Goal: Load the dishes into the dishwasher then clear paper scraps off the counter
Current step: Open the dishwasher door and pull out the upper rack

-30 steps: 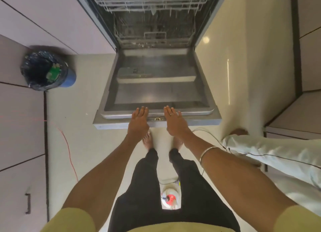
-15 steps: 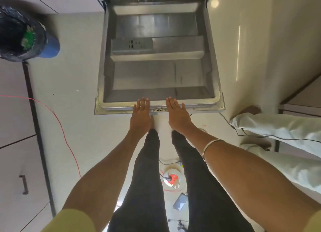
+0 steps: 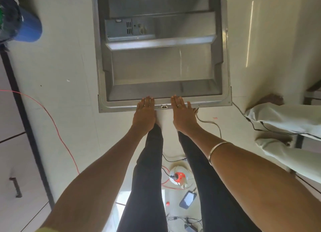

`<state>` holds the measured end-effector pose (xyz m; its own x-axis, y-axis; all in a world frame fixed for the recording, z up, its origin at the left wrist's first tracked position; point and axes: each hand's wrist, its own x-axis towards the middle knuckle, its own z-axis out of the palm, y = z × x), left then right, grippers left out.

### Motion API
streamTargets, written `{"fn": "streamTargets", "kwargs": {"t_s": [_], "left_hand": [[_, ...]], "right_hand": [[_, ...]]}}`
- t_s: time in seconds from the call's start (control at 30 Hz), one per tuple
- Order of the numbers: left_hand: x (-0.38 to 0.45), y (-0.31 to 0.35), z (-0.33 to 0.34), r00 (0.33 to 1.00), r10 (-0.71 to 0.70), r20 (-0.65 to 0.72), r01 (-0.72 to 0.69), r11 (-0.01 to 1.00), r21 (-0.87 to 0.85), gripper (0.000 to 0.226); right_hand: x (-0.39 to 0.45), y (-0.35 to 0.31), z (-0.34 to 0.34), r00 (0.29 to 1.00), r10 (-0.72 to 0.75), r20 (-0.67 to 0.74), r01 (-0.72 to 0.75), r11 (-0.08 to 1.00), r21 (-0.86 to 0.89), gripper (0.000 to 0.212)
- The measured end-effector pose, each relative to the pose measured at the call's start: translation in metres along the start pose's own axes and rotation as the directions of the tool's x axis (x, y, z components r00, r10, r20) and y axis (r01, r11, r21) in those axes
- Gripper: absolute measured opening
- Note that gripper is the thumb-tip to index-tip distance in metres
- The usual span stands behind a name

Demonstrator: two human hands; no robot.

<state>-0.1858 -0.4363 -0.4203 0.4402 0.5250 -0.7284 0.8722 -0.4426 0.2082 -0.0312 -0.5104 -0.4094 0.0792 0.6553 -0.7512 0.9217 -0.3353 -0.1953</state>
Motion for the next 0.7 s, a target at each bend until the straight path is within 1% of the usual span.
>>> {"fn": "streamTargets", "kwargs": {"t_s": [0.13,0.27,0.33,0.4,0.53,0.63,0.7], "left_hand": [[0.022,-0.006,0.026,0.999,0.004,0.038,-0.005,1.000,0.029,0.063],[0.044,-0.009,0.048,0.998,-0.006,0.056,0.001,0.996,0.092,0.074],[0.054,-0.009,0.057,0.998,-0.012,0.063,0.004,0.992,0.126,0.079],[0.064,-0.010,0.066,0.997,-0.022,0.067,0.013,0.991,0.134,0.078],[0.079,-0.012,0.079,0.994,-0.048,0.100,0.034,0.989,0.144,0.074],[0.089,-0.012,0.084,0.989,-0.059,0.133,0.040,0.989,0.142,0.076],[0.093,-0.012,0.087,0.987,-0.064,0.146,0.040,0.986,0.163,0.078]], "right_hand": [[0.019,0.006,0.017,1.000,0.005,0.018,-0.005,1.000,-0.018,0.074],[0.036,0.009,0.028,0.999,0.022,0.041,-0.021,1.000,-0.016,0.072],[0.041,0.009,0.027,0.997,0.061,0.057,-0.061,0.998,-0.005,0.069],[0.045,0.009,0.024,0.993,0.084,0.078,-0.083,0.996,-0.015,0.068],[0.059,0.014,0.033,0.991,0.078,0.107,-0.077,0.997,-0.011,0.070],[0.071,0.014,0.042,0.988,0.069,0.136,-0.068,0.998,-0.010,0.071],[0.073,0.014,0.046,0.989,0.078,0.127,-0.075,0.997,-0.026,0.073]]}}
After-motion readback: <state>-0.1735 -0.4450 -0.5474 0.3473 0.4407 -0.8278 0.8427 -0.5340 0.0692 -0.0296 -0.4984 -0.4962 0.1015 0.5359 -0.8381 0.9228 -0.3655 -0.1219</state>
